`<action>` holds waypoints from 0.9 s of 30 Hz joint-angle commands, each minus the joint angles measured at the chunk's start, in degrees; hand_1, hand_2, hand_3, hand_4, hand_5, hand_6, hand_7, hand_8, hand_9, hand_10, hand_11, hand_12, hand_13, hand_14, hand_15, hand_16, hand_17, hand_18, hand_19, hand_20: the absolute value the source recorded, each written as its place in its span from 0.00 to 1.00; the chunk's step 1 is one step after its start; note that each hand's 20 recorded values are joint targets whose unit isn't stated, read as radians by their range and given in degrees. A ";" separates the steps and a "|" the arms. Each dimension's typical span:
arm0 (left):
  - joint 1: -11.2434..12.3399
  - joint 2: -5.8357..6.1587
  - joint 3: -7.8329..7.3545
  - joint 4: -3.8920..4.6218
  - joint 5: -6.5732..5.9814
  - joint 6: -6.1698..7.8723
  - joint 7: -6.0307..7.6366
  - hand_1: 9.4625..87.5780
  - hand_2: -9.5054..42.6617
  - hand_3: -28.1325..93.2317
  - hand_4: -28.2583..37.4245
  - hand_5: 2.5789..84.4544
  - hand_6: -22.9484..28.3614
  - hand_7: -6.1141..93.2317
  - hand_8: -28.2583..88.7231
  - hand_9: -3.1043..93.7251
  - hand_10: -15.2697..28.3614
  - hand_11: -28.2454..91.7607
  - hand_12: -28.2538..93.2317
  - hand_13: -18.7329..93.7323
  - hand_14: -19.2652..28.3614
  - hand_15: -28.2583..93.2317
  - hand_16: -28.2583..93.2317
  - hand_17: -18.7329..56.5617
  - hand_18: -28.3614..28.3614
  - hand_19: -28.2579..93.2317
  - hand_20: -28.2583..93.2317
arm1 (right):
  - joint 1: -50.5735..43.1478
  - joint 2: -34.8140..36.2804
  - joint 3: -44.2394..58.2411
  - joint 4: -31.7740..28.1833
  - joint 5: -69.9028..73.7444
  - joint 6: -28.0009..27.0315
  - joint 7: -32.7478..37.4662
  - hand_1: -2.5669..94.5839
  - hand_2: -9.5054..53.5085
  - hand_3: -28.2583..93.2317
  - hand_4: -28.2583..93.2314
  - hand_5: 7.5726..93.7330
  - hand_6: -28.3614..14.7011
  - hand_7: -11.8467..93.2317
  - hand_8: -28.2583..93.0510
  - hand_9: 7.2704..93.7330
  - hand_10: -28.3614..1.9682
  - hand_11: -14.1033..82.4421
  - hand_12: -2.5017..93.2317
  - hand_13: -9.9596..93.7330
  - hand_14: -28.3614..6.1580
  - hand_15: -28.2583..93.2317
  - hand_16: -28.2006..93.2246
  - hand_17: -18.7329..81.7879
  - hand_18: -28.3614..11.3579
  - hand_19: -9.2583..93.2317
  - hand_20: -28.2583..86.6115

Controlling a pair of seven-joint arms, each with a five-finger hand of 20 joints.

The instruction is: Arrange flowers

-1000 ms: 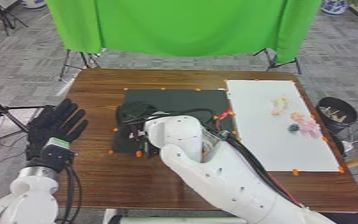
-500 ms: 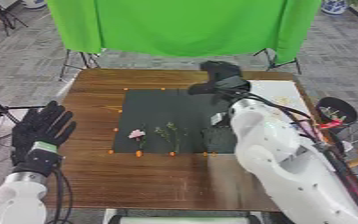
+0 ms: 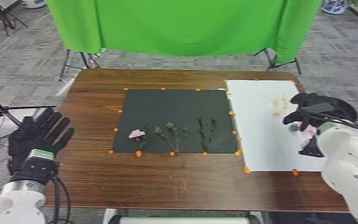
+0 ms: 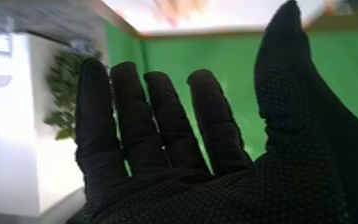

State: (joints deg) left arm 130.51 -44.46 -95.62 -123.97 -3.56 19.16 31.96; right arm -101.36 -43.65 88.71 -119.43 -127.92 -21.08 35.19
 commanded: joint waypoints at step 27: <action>-0.89 -0.75 3.49 0.79 1.24 3.03 -1.56 0.26 0.50 0.82 0.00 0.50 0.63 0.27 0.14 0.40 0.69 0.44 0.32 0.40 0.74 0.60 0.15 0.15 0.78 0.58 0.30 | -8.83 -4.61 -2.10 3.70 -5.43 11.90 -3.62 0.55 0.13 0.90 0.00 0.57 0.57 0.30 0.11 0.62 0.50 0.29 0.18 0.61 0.52 0.48 0.38 0.45 0.33 0.67 0.41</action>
State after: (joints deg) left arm 129.40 -45.52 -92.77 -123.46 -1.77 20.91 29.96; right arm -106.06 -46.45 85.31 -110.79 -133.17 -7.46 30.98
